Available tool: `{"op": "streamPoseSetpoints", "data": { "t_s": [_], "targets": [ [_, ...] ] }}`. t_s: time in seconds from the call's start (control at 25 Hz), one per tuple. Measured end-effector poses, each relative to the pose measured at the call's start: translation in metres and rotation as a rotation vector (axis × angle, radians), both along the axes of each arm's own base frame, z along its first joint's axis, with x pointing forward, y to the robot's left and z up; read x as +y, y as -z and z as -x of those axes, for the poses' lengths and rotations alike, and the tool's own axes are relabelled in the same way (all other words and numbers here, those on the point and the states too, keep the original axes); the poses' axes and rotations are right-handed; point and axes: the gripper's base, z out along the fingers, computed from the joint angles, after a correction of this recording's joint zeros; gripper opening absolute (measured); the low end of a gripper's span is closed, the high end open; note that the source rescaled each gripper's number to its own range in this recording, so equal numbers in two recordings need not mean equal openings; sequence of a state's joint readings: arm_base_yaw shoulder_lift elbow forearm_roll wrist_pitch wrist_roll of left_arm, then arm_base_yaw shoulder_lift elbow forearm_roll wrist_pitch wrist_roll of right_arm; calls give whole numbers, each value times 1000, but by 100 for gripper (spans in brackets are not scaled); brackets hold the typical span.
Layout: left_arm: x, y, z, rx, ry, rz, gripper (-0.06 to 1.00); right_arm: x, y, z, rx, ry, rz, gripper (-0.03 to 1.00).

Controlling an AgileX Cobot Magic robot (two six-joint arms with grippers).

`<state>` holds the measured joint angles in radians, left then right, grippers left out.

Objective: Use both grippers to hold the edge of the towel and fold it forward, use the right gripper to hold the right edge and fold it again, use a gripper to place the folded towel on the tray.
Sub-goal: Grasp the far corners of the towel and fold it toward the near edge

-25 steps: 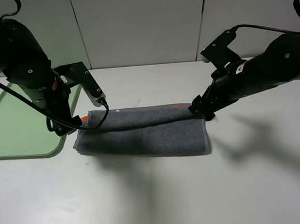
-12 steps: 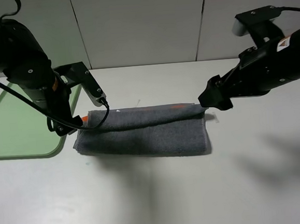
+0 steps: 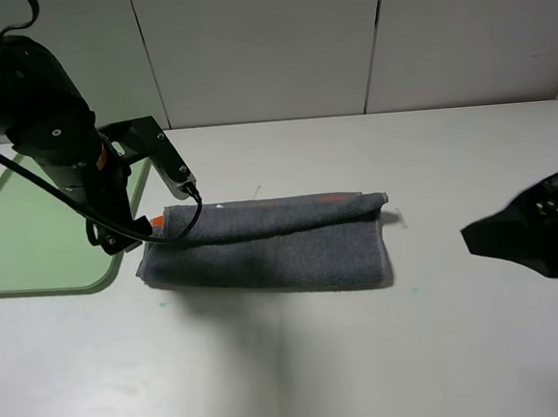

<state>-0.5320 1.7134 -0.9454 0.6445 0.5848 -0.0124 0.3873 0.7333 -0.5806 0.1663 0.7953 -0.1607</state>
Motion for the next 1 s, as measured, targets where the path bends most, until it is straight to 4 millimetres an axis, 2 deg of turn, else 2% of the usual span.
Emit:
{"op": "streamPoseSetpoints", "data": {
  "t_s": [0.24, 0.44, 0.6, 0.72, 0.88, 1.0],
  "targets": [
    [0, 0, 0, 2, -1, -2, 100, -23, -6, 54, -194, 39, -105, 100],
    [0, 0, 0, 2, -1, -2, 100, -36, -15, 82, -367, 53, -167, 100],
    [1, 0, 1, 5, -4, -7, 100, -40, -15, 89, -391, 64, -183, 100],
    [1, 0, 1, 7, -6, -10, 100, -41, -13, 92, -348, 66, -171, 100],
    [1, 0, 1, 8, -6, -11, 100, -44, -1, 95, -248, 77, -106, 100],
    [1, 0, 1, 9, -7, -12, 100, -45, 1, 95, -239, 89, -99, 100]
  ]
}}
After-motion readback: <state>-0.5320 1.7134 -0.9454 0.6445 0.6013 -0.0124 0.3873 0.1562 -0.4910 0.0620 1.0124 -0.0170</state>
